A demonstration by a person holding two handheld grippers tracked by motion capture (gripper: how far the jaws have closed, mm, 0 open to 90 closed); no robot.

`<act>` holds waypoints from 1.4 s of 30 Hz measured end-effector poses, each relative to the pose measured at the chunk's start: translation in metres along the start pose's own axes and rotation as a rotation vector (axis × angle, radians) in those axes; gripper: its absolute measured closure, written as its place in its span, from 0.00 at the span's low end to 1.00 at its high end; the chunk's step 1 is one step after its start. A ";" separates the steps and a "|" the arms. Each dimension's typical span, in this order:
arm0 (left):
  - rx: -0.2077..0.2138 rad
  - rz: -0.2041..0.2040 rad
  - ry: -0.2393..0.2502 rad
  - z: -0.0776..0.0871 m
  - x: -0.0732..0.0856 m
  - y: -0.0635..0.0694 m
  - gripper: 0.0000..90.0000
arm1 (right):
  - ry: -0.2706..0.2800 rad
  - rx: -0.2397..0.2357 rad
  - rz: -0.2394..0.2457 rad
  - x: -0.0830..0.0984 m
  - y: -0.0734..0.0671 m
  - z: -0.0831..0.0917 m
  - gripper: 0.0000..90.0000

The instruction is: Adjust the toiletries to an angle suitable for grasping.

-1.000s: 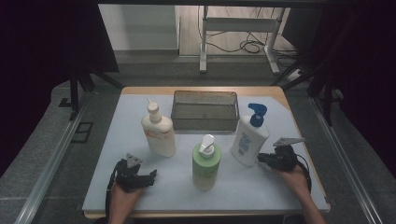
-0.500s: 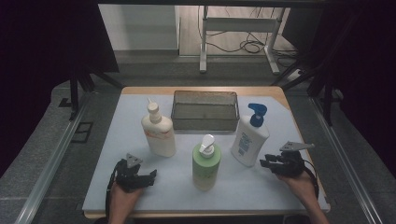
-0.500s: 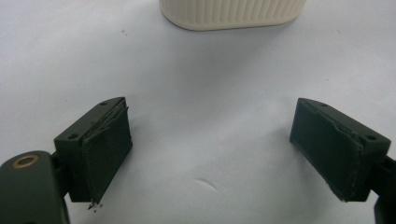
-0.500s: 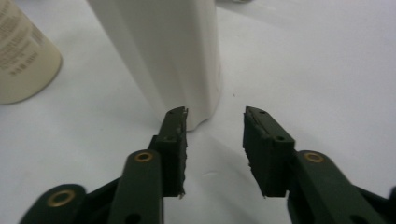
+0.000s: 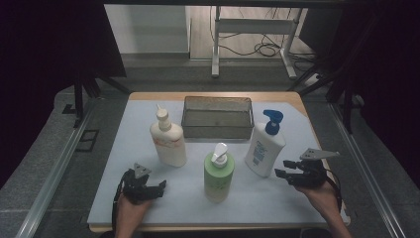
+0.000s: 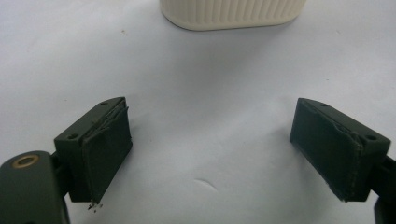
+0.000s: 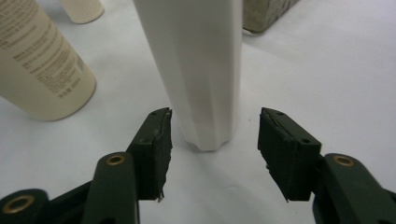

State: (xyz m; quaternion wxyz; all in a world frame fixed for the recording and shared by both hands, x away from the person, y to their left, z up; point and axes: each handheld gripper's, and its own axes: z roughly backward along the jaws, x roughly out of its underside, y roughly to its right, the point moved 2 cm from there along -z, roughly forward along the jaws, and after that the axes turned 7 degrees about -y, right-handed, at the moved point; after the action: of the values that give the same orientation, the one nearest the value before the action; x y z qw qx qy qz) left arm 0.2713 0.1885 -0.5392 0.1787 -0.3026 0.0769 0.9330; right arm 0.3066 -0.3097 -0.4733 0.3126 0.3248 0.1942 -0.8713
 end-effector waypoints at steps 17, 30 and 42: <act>0.000 0.000 0.000 0.000 0.000 0.000 0.13 | 0.023 -0.024 0.020 -0.020 -0.007 0.007 0.40; 0.000 0.000 0.000 0.000 0.000 0.000 0.13 | 0.013 -0.004 0.028 -0.039 -0.008 0.010 0.39; -0.001 -0.005 0.000 0.000 0.000 0.000 0.13 | 0.024 0.015 0.058 -0.055 -0.011 0.006 0.37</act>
State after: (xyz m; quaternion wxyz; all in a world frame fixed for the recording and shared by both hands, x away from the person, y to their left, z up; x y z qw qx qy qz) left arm 0.2715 0.1888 -0.5391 0.1812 -0.3028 0.0757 0.9326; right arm 0.3293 -0.2818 -0.4294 0.3330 0.3431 0.1817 -0.8593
